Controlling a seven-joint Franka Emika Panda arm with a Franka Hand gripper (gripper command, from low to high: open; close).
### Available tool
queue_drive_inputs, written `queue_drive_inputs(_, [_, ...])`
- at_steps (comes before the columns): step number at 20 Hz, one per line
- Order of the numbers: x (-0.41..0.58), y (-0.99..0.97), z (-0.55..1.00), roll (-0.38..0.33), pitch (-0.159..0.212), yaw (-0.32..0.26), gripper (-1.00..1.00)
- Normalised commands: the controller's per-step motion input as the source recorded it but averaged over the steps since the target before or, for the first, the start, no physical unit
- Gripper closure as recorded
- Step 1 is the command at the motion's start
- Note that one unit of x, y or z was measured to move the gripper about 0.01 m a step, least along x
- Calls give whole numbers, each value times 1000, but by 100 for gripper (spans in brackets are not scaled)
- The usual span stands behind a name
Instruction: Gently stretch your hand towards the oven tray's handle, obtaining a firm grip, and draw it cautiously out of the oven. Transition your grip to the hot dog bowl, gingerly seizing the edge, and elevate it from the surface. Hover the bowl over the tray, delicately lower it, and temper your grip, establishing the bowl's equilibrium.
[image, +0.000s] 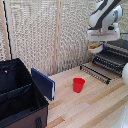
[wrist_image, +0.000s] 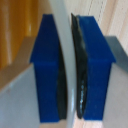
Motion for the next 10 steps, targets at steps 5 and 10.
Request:
queue_drive_inputs(5, [5,-813,0,60,50,-85,100])
queue_drive_inputs(10, [73,-828,0,72,-6,-69,100])
